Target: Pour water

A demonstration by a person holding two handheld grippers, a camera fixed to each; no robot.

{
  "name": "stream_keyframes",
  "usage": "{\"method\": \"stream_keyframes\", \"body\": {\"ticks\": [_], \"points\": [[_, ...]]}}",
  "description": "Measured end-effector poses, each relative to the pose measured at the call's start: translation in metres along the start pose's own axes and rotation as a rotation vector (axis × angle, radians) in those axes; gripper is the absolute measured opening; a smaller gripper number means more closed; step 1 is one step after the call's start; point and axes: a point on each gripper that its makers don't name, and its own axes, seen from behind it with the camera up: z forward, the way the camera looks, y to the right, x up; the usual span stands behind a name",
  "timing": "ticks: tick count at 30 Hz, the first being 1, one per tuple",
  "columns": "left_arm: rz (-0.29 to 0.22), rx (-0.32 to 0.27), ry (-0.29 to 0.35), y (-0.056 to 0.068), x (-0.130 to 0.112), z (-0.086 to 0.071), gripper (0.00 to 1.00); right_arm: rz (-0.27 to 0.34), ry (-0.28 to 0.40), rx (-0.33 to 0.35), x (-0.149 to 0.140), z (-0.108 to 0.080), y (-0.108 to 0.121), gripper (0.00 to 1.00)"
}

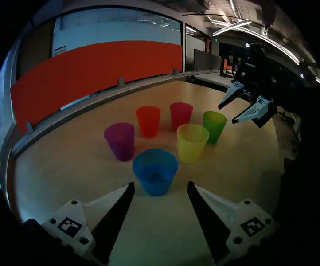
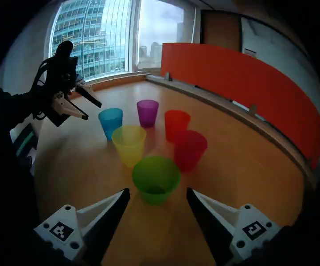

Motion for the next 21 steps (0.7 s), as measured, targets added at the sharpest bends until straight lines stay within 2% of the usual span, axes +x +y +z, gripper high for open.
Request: {"method": "stream_keyframes", "body": {"ticks": [21], "points": [[-0.02,-0.03,-0.076,-0.009,-0.011,0.038,0.88,0.016,-0.026,0.027,-0.01,0.028,0.0,0.99]]}}
